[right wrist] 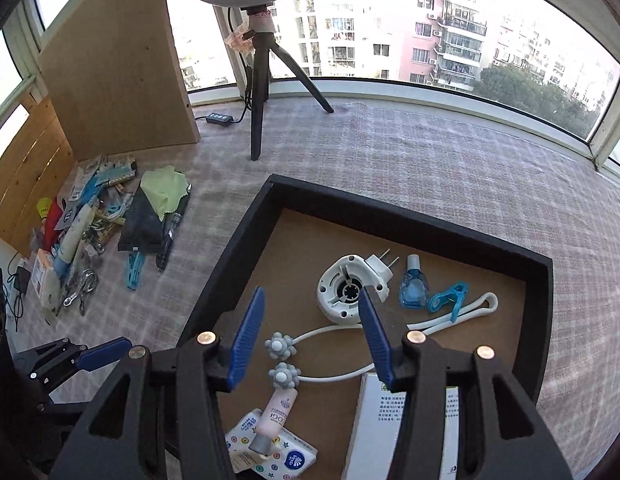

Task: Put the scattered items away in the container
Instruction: 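Grasp the black pen with the right gripper while the left gripper grasps the teal peg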

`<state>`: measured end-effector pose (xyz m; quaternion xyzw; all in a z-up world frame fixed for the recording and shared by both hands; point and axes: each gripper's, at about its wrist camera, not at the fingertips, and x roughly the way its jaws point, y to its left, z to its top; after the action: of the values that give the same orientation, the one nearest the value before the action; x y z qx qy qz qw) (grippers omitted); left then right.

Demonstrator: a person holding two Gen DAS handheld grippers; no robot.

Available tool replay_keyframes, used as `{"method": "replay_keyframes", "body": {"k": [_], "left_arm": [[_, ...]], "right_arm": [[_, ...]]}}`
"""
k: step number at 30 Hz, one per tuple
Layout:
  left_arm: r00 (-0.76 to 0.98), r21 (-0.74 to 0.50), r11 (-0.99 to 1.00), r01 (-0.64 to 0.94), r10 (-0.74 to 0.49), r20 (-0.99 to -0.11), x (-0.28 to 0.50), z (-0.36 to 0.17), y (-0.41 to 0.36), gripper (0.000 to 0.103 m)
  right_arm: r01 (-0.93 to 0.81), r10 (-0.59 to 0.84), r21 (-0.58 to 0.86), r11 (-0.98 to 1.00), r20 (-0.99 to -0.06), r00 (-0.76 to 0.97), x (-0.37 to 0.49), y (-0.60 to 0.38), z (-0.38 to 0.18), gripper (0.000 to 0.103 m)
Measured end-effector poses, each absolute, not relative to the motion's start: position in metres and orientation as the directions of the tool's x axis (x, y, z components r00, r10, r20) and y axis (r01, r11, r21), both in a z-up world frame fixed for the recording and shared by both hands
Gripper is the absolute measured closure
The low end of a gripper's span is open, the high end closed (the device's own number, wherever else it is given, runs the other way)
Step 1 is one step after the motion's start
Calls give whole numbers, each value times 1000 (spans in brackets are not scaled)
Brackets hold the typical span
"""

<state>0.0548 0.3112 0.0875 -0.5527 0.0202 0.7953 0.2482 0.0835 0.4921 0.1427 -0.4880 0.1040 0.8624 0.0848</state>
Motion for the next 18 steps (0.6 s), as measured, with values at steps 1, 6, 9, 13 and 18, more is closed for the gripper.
{"method": "replay_keyframes", "body": {"k": [1,6,9,13,18], "left_arm": [[-277,-234,-888,-395,358,-892,49,85,305,60],[-318,-193,-941,-280,280,-906,21,71,269,61],[-319,-194,-957,-217,257,-912,6,60,249,61],[-303,-192,-968,-160,234,-924,-10,45,228,63],[-287,-189,-972,-142,223,-932,-24,32,221,64]], "right_arm": [[-232,37,96,-968,-859,-511,76,485,143,54],[-140,-15,101,-985,-861,-509,37,445,137,55],[-100,-53,115,-988,-875,-481,11,422,126,55],[-70,-112,156,-985,-899,-424,-24,397,106,55],[-64,-135,169,-984,-922,-364,-61,374,80,56]]}}
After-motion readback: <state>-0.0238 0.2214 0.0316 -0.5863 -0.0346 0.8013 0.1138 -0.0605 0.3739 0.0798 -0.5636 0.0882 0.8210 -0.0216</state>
